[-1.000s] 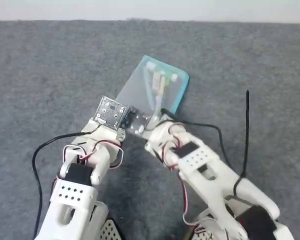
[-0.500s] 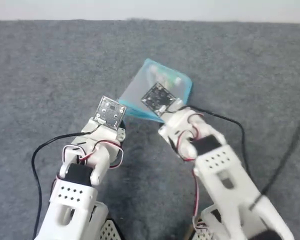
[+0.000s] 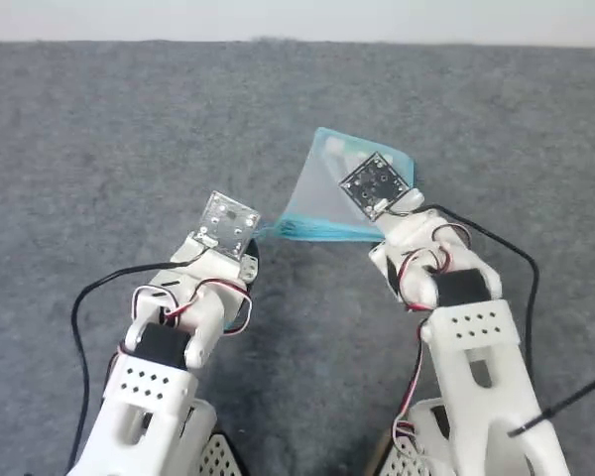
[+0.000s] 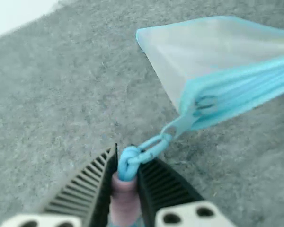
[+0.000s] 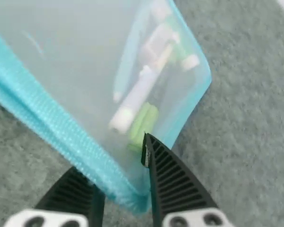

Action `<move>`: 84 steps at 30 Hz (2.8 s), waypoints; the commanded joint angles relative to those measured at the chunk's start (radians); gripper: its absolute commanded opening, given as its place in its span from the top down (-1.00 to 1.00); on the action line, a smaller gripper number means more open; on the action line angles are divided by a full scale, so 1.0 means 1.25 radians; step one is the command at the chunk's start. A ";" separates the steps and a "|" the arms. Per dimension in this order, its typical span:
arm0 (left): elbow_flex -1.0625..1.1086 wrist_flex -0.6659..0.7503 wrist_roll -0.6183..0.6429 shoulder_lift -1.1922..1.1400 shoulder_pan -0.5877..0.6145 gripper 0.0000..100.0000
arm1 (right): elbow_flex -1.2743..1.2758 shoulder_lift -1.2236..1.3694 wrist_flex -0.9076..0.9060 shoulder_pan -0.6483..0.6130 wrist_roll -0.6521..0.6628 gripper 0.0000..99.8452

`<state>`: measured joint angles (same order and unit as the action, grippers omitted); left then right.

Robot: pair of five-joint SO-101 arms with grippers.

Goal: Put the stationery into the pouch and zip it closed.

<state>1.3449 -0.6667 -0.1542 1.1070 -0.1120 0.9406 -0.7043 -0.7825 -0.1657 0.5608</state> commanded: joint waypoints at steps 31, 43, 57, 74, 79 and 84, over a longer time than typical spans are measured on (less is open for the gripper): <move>0.008 -0.034 -0.025 -0.002 -0.108 0.65 | -0.177 0.109 -0.295 -0.042 -0.207 0.22; 0.056 -0.045 -0.124 0.005 -0.162 0.82 | -0.172 0.110 -0.289 -0.041 -0.210 0.86; 0.074 0.196 0.076 0.005 0.043 0.68 | -0.052 0.023 -0.159 0.010 -0.214 0.98; 0.250 0.479 0.070 0.005 0.041 0.69 | 0.346 -0.504 -0.128 0.050 -0.136 0.98; 0.267 0.454 0.070 -0.002 0.049 0.69 | 0.412 -0.630 -0.187 0.085 -0.091 0.98; 0.267 0.360 0.069 0.004 0.101 0.69 | 0.514 -0.802 -0.195 0.147 -0.091 0.98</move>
<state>1.6901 -0.1757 -0.0775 1.1070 -0.0169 1.5420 -1.5804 -1.0157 -0.0169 0.4319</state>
